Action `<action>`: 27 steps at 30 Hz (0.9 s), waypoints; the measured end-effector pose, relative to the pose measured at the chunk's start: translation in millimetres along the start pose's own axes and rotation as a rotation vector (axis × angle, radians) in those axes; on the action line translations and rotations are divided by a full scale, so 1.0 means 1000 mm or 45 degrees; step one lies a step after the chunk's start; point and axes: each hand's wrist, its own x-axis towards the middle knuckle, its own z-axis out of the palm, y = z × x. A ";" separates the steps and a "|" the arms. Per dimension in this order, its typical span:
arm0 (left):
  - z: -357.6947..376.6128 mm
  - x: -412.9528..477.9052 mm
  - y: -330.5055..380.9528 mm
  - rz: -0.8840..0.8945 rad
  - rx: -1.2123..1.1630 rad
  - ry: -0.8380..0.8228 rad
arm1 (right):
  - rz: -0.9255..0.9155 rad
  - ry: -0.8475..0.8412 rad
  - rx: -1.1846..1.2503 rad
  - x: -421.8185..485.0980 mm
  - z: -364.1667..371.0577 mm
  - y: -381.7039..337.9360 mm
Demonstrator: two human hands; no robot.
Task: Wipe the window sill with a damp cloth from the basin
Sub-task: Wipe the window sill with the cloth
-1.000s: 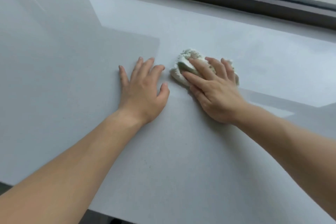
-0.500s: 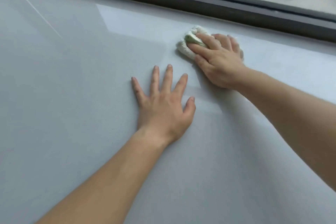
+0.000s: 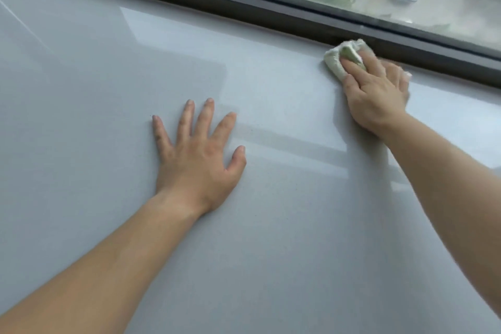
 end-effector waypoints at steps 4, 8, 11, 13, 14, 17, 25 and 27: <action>0.001 0.000 0.001 0.001 0.003 -0.006 | -0.303 -0.122 -0.071 -0.053 0.012 -0.029; -0.003 -0.001 0.000 0.001 -0.067 -0.039 | -0.162 -0.178 -0.118 -0.026 -0.002 0.011; -0.007 -0.015 0.006 0.061 -0.135 0.013 | 0.065 -0.134 -0.040 -0.033 -0.001 -0.009; -0.006 -0.033 0.014 0.139 -0.151 0.035 | -0.135 -0.129 -0.058 -0.080 0.006 -0.034; -0.004 -0.042 0.017 0.164 -0.153 0.025 | -0.297 -0.147 -0.064 -0.109 0.007 -0.042; 0.002 -0.058 0.016 0.181 -0.081 -0.058 | -0.573 -0.235 -0.086 -0.143 0.005 -0.031; 0.003 -0.059 0.017 0.165 -0.036 -0.057 | -0.152 -0.087 -0.080 -0.154 0.010 -0.052; 0.002 -0.058 0.017 0.164 -0.049 -0.054 | -0.389 -0.183 -0.101 -0.191 0.007 -0.049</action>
